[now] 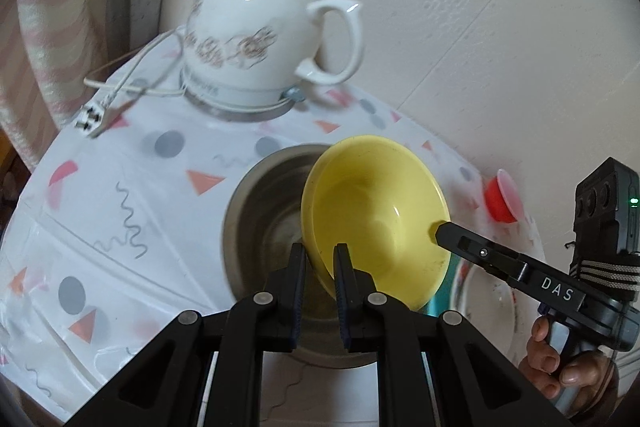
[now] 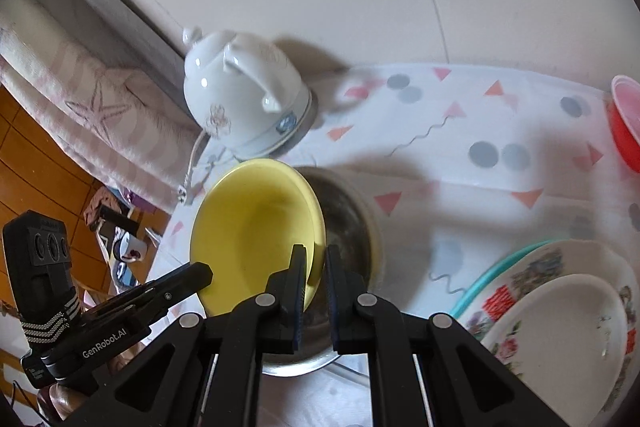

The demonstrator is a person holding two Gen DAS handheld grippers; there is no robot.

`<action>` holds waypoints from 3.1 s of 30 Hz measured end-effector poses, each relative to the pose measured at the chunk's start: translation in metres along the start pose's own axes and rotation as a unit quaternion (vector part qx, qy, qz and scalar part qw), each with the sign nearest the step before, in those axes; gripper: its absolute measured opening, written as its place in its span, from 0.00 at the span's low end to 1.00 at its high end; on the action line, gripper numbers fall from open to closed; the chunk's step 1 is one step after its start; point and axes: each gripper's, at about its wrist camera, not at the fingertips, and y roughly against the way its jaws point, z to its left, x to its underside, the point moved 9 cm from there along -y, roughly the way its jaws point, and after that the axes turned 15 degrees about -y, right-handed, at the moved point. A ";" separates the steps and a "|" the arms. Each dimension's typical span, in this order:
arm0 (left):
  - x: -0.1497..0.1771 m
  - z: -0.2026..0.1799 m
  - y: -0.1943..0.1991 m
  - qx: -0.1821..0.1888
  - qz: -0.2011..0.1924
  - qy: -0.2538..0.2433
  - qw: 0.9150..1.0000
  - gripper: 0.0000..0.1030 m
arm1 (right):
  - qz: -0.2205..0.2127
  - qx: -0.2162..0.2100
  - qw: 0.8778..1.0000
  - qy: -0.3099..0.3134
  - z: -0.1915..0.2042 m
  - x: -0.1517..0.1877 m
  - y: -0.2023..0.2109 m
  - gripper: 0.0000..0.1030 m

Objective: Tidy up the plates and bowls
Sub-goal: 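Lift the yellow bowl with the right gripper and carry it over the steel bowl, then lower the yellow bowl into the steel bowl and open the right gripper, then move the right gripper toward the pink-and-red plastic bowl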

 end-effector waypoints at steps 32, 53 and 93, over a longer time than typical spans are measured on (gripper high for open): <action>0.014 0.013 -0.017 -0.013 0.019 -0.016 1.000 0.14 | 0.022 0.096 0.995 0.034 -0.014 0.016 -0.040 0.15; 0.011 -0.011 0.000 -0.038 -0.001 -0.052 0.998 0.25 | -0.026 0.062 0.997 0.037 -0.008 0.015 -0.003 0.31; -0.018 -0.173 -0.053 0.032 0.031 -0.166 0.985 0.36 | -0.166 0.119 0.957 -0.208 -0.227 -0.023 0.156 0.39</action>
